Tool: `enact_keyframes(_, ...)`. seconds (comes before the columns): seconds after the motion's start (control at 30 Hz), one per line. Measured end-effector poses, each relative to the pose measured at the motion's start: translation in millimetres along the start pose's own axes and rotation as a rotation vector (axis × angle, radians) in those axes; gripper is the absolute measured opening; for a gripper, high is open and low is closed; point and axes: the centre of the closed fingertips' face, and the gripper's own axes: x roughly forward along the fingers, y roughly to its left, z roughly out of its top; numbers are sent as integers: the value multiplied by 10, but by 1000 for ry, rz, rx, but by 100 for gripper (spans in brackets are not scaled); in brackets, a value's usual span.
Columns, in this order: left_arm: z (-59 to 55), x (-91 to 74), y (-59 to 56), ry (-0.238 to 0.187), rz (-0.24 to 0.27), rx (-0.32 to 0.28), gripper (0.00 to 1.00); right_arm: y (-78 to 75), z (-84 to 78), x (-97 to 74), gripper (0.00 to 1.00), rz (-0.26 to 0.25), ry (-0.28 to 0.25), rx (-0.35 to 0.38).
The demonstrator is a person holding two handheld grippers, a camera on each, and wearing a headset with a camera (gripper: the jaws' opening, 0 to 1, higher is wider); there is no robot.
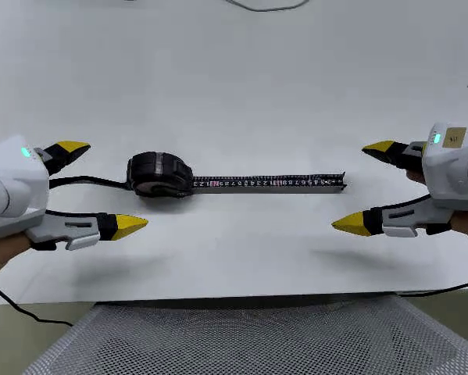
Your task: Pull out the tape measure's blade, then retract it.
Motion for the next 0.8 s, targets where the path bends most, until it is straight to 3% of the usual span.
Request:
enact_keyframes(0.3,-23,-131,-27,-36,34,-56,92,51,-35,-62,86,-26,-21,31)
enact_keyframes(0.8,-106,-252,-123,-68,58,-136,93,125,-12,-175,87,-94,-89,91)
